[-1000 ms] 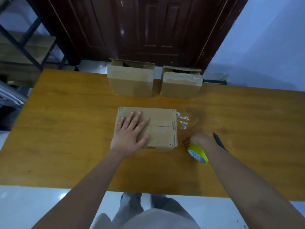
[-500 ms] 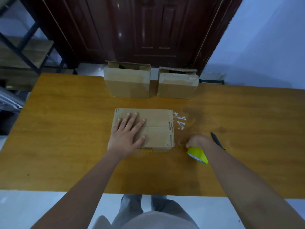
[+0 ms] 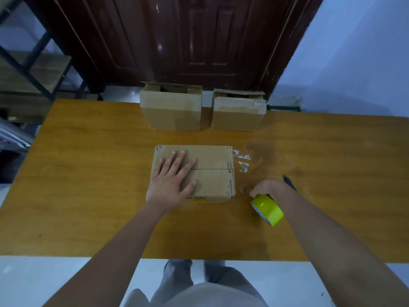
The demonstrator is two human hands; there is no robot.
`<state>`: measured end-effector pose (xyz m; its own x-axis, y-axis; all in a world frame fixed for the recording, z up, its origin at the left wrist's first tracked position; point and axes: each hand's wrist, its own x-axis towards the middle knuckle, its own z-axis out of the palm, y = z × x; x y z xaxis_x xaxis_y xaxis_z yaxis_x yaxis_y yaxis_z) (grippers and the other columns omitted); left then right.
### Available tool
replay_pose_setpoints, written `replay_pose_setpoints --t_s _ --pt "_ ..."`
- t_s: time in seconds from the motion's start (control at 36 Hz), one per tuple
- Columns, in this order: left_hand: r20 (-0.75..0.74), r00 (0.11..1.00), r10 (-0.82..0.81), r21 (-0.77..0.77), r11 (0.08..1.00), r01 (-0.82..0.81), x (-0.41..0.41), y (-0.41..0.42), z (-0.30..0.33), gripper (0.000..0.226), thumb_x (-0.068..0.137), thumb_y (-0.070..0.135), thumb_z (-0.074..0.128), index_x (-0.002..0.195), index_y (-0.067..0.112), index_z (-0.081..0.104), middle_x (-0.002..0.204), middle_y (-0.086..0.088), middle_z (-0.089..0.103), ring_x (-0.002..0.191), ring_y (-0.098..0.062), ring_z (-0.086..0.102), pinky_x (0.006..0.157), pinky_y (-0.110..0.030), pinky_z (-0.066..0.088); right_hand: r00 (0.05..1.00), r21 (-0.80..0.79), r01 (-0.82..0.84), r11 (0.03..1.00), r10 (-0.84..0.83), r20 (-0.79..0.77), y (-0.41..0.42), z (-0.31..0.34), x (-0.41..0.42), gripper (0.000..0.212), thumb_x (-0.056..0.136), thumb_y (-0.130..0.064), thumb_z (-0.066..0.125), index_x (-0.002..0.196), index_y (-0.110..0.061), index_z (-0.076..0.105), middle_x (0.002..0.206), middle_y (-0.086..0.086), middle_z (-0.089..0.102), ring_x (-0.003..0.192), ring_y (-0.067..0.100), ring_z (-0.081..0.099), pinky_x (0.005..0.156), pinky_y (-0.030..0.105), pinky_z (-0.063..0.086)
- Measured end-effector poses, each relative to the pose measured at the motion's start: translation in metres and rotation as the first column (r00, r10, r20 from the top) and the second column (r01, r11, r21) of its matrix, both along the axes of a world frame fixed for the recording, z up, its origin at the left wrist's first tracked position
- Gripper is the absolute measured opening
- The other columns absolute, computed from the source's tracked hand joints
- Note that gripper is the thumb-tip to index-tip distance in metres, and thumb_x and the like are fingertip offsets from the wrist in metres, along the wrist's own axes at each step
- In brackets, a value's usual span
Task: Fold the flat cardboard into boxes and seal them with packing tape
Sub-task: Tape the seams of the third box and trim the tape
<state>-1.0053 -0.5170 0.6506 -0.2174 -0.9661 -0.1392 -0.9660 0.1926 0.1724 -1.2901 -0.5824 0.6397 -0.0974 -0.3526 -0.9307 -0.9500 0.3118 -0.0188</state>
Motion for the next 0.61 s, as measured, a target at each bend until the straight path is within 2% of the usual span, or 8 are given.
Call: replay_pose_setpoints --t_s 0.08,0.14,0.22,0.28,0.33,0.42,0.5,0.61 --pt "-0.018 1.000 -0.001 -0.007 1.000 0.001 0.000 0.000 -0.001 0.069 0.084 0.066 0.002 0.148 0.040 0.005 0.159 0.007 -0.004 0.145 -0.013 -0.015 0.118 -0.038 -0.008 1.000 0.043 -0.001 0.999 0.001 0.010 0.000 0.003 -0.003 0.027 0.095 -0.013 0.045 0.118 -0.005 0.054 0.112 0.006 0.052 0.109 0.025 0.051 0.085 0.035 0.040" --pt "-0.028 1.000 -0.002 -0.015 1.000 0.001 0.001 0.000 -0.001 0.069 0.085 0.065 0.003 0.148 0.040 0.007 0.159 0.006 -0.003 0.145 -0.014 -0.014 0.118 -0.037 -0.008 0.999 0.039 0.041 0.998 -0.042 0.017 0.001 0.003 -0.004 0.037 0.091 -0.010 0.046 0.126 -0.001 0.053 0.128 0.008 0.050 0.115 0.022 0.050 0.078 0.032 0.034" --pt "-0.047 0.999 -0.004 -0.023 1.000 0.003 0.001 0.000 -0.002 0.068 0.086 0.065 0.006 0.149 0.039 0.010 0.159 0.006 0.000 0.145 -0.014 -0.012 0.118 -0.037 -0.008 0.997 0.007 0.067 0.998 -0.067 0.038 0.007 0.004 -0.002 0.049 0.091 -0.004 0.040 0.138 0.007 0.036 0.148 0.017 0.029 0.134 0.031 0.033 0.102 0.038 0.033" --pt "-0.043 0.999 -0.004 -0.023 1.000 0.003 0.002 0.000 -0.003 0.069 0.086 0.066 0.005 0.149 0.039 0.009 0.159 0.006 0.000 0.145 -0.014 -0.012 0.118 -0.038 -0.007 0.994 -0.041 0.079 0.996 -0.076 0.074 0.011 -0.005 -0.003 0.028 0.089 0.000 0.036 0.107 0.006 0.057 0.123 0.013 0.045 0.114 0.029 0.046 0.093 0.037 0.034" --pt "-0.034 0.999 -0.006 -0.028 1.000 0.005 0.003 0.000 -0.003 0.068 0.086 0.066 0.004 0.149 0.040 0.007 0.159 0.005 -0.001 0.145 -0.014 -0.012 0.118 -0.039 -0.006 0.984 -0.113 0.167 0.979 -0.158 0.085 0.013 -0.017 -0.003 0.016 0.091 -0.007 0.040 0.082 -0.006 0.053 0.099 0.007 0.046 0.086 0.021 0.045 0.077 0.032 0.032" --pt "-0.036 0.999 -0.010 -0.017 1.000 0.009 0.003 0.000 -0.003 0.068 0.085 0.066 0.002 0.148 0.041 0.004 0.159 0.006 -0.004 0.145 -0.014 -0.014 0.117 -0.039 -0.009 0.965 -0.162 0.259 0.952 -0.248 0.083 0.019 -0.025 0.000 0.038 0.099 -0.026 0.042 0.126 -0.002 0.051 0.131 0.010 0.049 0.111 0.024 0.049 0.082 0.030 0.035" --pt "-0.044 0.999 -0.016 -0.025 1.000 0.014 0.003 0.000 -0.002 0.068 0.085 0.067 0.003 0.148 0.040 0.005 0.159 0.006 -0.003 0.145 -0.015 -0.013 0.117 -0.038 -0.011 0.969 -0.260 0.249 0.933 -0.242 0.058 0.024 -0.024 0.003 0.038 0.096 -0.036 0.050 0.114 -0.003 0.055 0.102 0.006 0.053 0.102 0.024 0.054 0.075 0.028 0.037" --pt "-0.054 0.998 -0.016 -0.032 0.999 0.014 0.004 0.000 -0.003 0.068 0.087 0.066 0.006 0.149 0.039 0.009 0.159 0.005 0.001 0.145 -0.015 -0.011 0.115 -0.037 -0.012 0.985 -0.374 0.128 0.919 -0.163 -0.064 0.025 -0.029 0.005 0.022 0.095 -0.022 0.050 0.077 -0.011 0.056 0.069 0.003 0.049 0.070 0.019 0.053 0.054 0.028 0.038"
